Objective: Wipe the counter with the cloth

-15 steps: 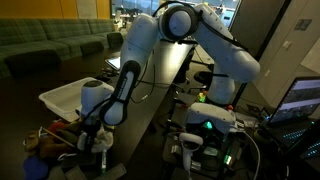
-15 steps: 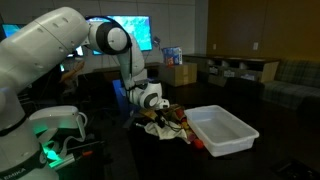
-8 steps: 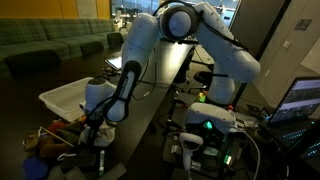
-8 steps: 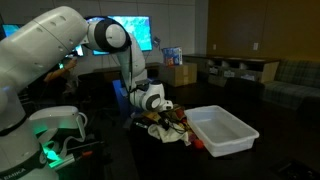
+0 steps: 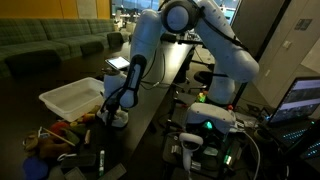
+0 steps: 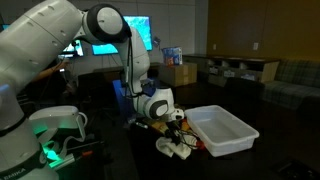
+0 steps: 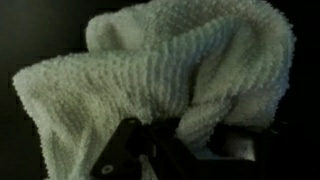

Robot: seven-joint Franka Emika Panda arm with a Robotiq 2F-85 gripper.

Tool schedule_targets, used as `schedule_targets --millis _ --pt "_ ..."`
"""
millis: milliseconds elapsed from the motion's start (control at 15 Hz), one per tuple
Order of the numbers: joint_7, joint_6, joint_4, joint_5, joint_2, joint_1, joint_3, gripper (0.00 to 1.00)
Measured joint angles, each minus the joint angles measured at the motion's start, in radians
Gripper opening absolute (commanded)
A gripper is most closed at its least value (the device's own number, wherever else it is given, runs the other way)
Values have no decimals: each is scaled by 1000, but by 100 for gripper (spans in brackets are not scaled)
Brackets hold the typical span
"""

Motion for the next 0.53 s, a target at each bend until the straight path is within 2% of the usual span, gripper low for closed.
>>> schedule_targets --millis 267,533 --pt "-15 -1 -86 0 -39 -64 -11 0" --pt "4 -5 -108 1 -43 -76 -82 0"
